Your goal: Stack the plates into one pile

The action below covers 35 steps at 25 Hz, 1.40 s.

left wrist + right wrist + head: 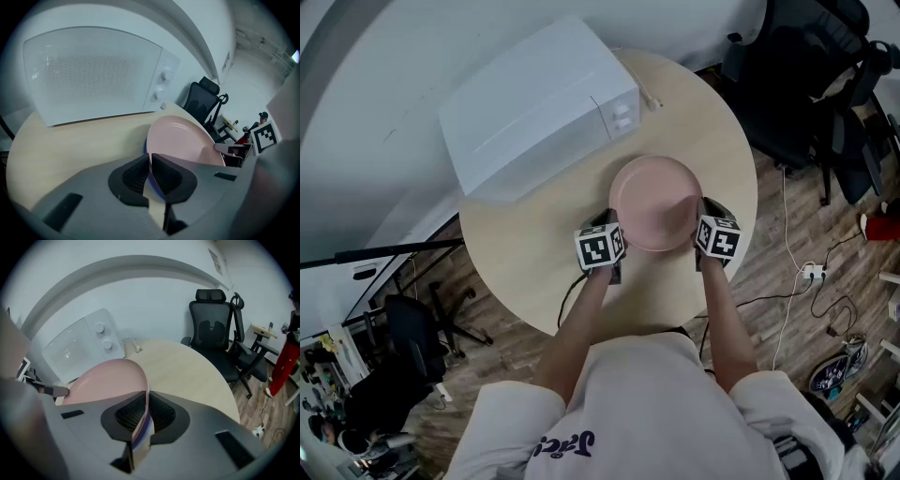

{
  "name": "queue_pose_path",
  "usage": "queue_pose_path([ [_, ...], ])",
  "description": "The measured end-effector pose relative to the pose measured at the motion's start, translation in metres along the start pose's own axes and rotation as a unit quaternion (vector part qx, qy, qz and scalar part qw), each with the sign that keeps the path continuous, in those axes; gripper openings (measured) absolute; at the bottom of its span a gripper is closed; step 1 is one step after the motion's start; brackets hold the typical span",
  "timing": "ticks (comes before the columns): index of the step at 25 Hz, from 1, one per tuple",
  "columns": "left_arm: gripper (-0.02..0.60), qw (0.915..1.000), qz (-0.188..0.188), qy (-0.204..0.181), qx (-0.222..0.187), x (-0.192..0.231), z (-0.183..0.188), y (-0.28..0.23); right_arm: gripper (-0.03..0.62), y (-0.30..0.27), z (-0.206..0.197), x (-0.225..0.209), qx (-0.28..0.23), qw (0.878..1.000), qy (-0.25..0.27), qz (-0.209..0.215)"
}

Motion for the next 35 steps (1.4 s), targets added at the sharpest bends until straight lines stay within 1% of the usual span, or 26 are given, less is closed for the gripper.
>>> queue_pose_path([
  [9, 0.023, 0.9997, 0.0, -0.018, 0.015, 0.002, -0.01, -0.013, 0.032, -0.007, -0.008, -0.004, 0.01, 1.0, 0.01, -0.013],
  [14, 0.023, 0.9993, 0.01, -0.029, 0.02, 0.004, -0.016, -0.018, 0.034, -0.012, -0.013, -0.003, 0.012, 1.0, 0.015, -0.013],
  [20, 0.023, 0.9992, 0.013, -0.036, 0.013, 0.005, -0.017, -0.019, 0.034, -0.014, -0.015, -0.003, 0.006, 0.999, 0.029, -0.02],
  [23, 0.023, 0.9991, 0.015, -0.04, 0.005, 0.005, -0.018, -0.018, 0.034, -0.015, -0.017, -0.001, 0.004, 0.999, 0.035, -0.016],
  [28, 0.025, 0.9988, 0.016, -0.046, 0.006, 0.006, -0.018, -0.019, 0.038, -0.018, -0.022, 0.003, 0.009, 0.999, 0.036, -0.011],
  [29, 0.03, 0.9988, 0.014, -0.045, 0.007, 0.005, -0.018, -0.02, 0.052, -0.019, -0.023, 0.004, 0.011, 0.999, 0.036, -0.008],
  [30, 0.053, 0.9989, 0.01, -0.045, 0.008, 0.004, -0.018, -0.02, 0.083, -0.019, -0.024, 0.005, 0.014, 0.999, 0.036, -0.004],
  [31, 0.104, 0.999, 0.006, -0.044, 0.009, 0.003, -0.019, -0.02, 0.12, -0.019, -0.025, 0.006, 0.017, 0.999, 0.036, -0.001],
  [32, 0.141, 0.9991, 0.002, -0.042, 0.009, 0.003, -0.019, -0.02, 0.132, -0.019, -0.026, 0.007, 0.019, 0.999, 0.035, 0.0],
  [35, 0.146, 0.9992, 0.0, -0.039, 0.008, 0.001, -0.02, -0.017, 0.132, -0.015, -0.026, 0.008, 0.018, 0.999, 0.036, -0.002],
])
Point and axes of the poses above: the fingertips, and each gripper's own axes: y backward along the fingers, x to its left, z out of its top, the point moved 2 cm from there along y, backward along the fingers, and after that the axes turned 6 degrees about -z, right-handed, at the moved point
